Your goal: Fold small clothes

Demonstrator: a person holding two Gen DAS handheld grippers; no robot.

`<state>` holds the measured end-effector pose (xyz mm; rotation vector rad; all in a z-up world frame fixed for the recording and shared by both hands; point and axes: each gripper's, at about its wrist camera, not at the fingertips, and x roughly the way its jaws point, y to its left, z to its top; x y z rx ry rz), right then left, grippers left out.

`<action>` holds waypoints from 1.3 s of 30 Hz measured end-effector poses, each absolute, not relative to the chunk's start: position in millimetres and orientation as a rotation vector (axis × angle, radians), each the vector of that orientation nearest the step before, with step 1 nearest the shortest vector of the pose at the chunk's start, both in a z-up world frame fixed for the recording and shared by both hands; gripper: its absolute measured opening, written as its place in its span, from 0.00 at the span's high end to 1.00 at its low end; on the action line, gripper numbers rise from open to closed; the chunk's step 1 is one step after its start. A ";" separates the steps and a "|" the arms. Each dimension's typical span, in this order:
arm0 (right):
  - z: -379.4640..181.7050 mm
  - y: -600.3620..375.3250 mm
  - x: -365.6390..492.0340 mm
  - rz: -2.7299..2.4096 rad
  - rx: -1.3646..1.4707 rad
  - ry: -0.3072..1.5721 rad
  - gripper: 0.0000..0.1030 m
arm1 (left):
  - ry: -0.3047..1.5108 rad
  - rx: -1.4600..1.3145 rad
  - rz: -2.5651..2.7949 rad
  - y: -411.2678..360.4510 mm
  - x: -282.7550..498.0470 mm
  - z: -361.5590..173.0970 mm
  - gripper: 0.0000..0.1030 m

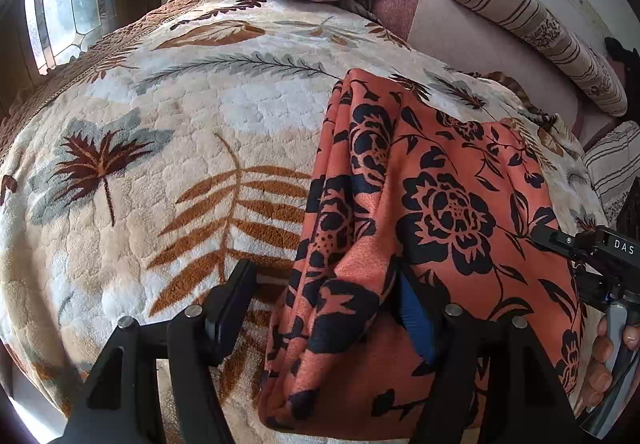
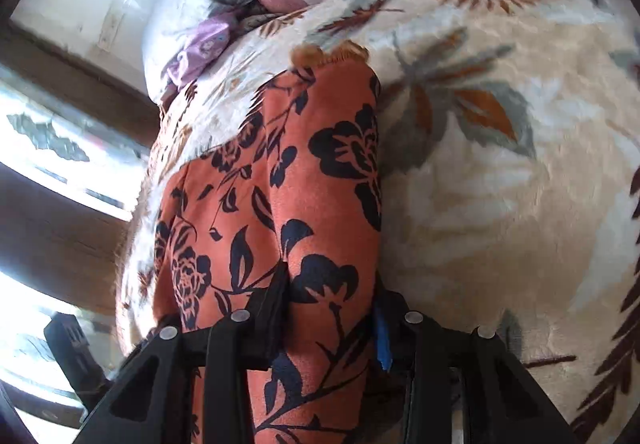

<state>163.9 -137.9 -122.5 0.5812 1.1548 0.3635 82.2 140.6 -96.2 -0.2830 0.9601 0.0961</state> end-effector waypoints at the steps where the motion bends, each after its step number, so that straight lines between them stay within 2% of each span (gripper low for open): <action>1: -122.7 -144.0 163.2 0.372 0.637 1.148 0.48 | 0.949 -0.304 0.082 143.5 78.1 -89.7 0.34; 2: -119.4 -147.0 161.8 0.371 0.643 1.143 0.36 | 0.915 -0.333 0.069 147.6 72.3 -82.0 0.35; 3: -114.8 -147.0 158.5 0.369 0.619 1.136 0.34 | 0.883 -0.343 0.074 151.5 67.7 -76.1 0.35; 5: -106.1 -147.9 151.4 0.384 0.572 1.117 0.34 | 0.934 -0.317 0.117 155.7 69.6 -82.3 0.35; 7: -96.3 -149.2 145.8 0.366 0.534 1.084 0.34 | 1.047 -0.442 0.069 168.5 75.0 -106.2 0.35; 9: -85.4 -151.6 134.9 0.352 0.518 1.049 0.34 | 1.036 -0.495 0.061 176.7 73.4 -95.7 0.38; 10: -78.9 -151.3 134.5 0.359 0.514 1.031 0.34 | 1.019 -0.503 0.049 178.5 73.4 -86.0 0.43; 13: -66.1 -146.3 133.2 0.391 0.490 1.005 0.34 | 0.948 -0.515 0.000 185.1 81.1 -57.0 0.43; 16: -71.5 -147.1 139.5 0.400 0.503 1.026 0.34 | 0.958 -0.485 -0.049 187.5 118.7 -50.0 0.43; 18: -79.9 -152.6 143.2 0.400 0.561 1.045 0.34 | 1.050 -0.497 -0.107 186.2 155.6 -68.1 0.43; 20: -86.9 -156.4 150.3 0.411 0.618 1.060 0.34 | 1.116 -0.469 -0.051 188.4 179.2 -93.0 0.51; 22: -97.1 -157.7 159.0 0.435 0.668 1.090 0.34 | 1.146 -0.554 -0.047 198.8 186.2 -110.8 0.51; 25: -108.7 -159.1 168.9 0.431 0.686 1.137 0.34 | 1.102 -0.560 -0.041 200.3 175.2 -100.9 0.52; 32: -102.8 -166.4 160.9 0.435 0.730 1.091 0.34 | 0.979 -0.341 0.013 165.7 120.6 -53.8 0.50; 39: -51.6 -144.9 105.8 0.494 0.601 0.981 0.34 | 0.960 -0.195 0.064 137.1 81.3 -53.1 0.50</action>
